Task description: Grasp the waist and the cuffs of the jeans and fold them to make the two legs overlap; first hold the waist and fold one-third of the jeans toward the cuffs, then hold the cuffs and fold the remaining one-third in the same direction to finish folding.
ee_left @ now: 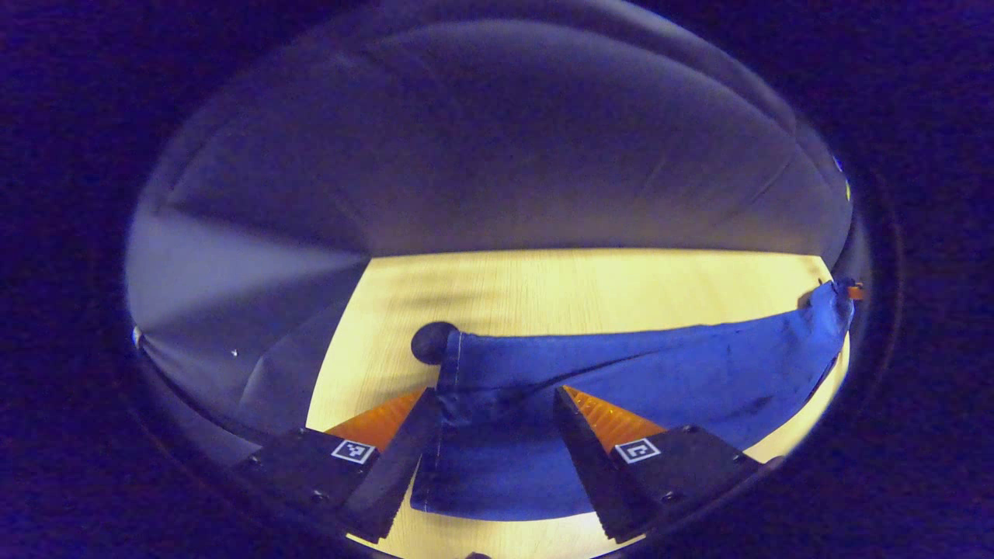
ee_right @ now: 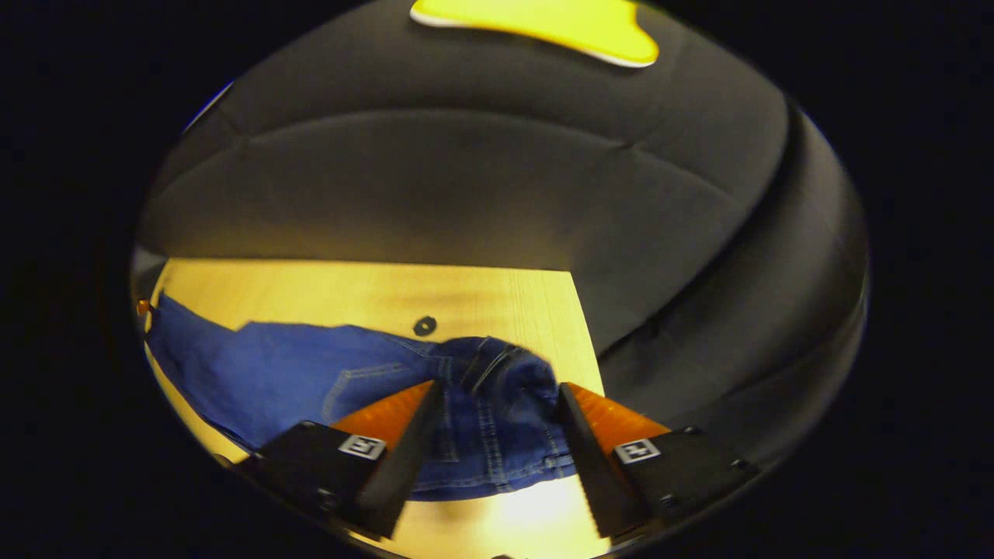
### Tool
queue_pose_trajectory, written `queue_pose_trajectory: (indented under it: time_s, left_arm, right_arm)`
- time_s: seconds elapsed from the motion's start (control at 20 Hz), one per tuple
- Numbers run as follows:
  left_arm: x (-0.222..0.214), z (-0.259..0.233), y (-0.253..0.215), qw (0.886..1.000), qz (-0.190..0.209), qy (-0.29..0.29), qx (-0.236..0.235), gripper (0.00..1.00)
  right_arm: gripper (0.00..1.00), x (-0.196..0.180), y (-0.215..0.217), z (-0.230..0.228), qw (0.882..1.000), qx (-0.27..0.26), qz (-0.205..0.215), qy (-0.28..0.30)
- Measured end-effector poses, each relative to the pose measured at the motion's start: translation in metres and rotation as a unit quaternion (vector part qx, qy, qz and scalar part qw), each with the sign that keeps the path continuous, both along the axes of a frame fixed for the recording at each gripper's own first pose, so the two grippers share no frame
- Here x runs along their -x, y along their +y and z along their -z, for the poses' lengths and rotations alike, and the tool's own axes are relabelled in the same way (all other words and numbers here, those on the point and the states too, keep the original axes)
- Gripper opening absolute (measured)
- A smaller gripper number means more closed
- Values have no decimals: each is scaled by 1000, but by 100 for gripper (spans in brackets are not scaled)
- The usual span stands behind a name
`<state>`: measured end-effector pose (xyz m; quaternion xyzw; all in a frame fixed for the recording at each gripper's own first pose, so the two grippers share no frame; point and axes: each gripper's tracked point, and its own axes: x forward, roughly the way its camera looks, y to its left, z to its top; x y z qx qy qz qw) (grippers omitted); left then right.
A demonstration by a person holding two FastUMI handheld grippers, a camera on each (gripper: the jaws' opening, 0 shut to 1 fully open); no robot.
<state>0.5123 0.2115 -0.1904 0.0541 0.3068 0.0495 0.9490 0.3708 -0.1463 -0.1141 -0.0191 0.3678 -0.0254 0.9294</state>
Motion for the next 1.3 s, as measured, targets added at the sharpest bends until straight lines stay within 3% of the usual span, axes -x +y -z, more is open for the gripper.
queue_pose_trajectory:
  time_s: [0.05,0.2,0.35,0.5,0.7,0.8,0.9,1.0,1.05,1.1,1.3]
  left_arm:
    - [3,-20,-4,999,-1,-40,-7,98]
    - [29,-66,-25,990,-10,-137,-8,99]
    - [72,-84,-70,983,-12,-184,22,99]
    - [113,-81,-120,980,25,-198,22,99]
    - [144,-62,-198,981,72,-164,79,99]
    - [152,-54,-231,980,108,-144,90,99]
    - [154,-58,-257,977,145,-145,64,99]
    - [153,-62,-277,973,172,-144,62,99]
    - [153,-63,-287,971,178,-142,70,99]
    - [151,-64,-293,970,180,-141,78,98]
    - [153,-59,-303,970,176,-133,102,99]
  right_arm:
    - [97,6,2,-10,999,-21,17,-27]
    - [98,23,-12,-26,990,-54,85,-101]
    - [97,42,-32,-24,978,-49,153,-130]
    - [98,65,-59,5,972,-66,205,-99]
    - [99,61,-81,28,943,-135,285,-105]
    - [90,61,-93,33,933,-162,306,-104]
    - [88,59,-98,34,925,-180,320,-101]
    - [89,56,-99,48,923,-183,326,-92]
    - [81,55,-94,60,925,-182,325,-81]
    - [93,49,-95,61,924,-178,325,-91]
    - [91,41,-93,62,918,-218,311,-115]
